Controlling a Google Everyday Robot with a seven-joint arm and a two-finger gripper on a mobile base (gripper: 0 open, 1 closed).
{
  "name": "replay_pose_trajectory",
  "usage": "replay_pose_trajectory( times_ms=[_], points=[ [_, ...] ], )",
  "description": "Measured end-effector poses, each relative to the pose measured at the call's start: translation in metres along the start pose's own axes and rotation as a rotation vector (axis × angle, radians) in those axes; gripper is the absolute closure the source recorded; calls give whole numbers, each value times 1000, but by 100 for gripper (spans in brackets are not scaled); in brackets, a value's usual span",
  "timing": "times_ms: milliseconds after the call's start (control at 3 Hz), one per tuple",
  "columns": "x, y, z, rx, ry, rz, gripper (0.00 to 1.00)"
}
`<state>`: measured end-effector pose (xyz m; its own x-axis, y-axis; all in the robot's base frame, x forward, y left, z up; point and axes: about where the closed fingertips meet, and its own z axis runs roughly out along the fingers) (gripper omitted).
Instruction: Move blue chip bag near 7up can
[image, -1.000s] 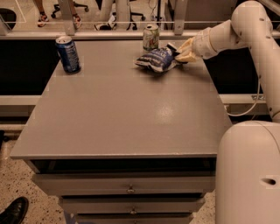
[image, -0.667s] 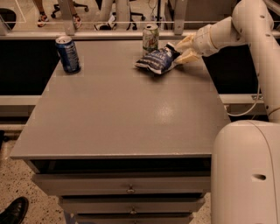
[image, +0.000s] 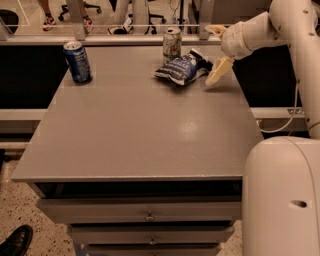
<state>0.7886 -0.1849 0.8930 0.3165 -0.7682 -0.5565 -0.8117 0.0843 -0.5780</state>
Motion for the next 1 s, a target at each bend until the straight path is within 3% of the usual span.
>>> replay_pose_trajectory(
  times_ms=[333,667,1000],
  points=[
    [-4,13,-37,4,2,94,0],
    [-25,27,-92,66,-51,213,0],
    [-62,90,-150,116,-81,371,0]
  ],
)
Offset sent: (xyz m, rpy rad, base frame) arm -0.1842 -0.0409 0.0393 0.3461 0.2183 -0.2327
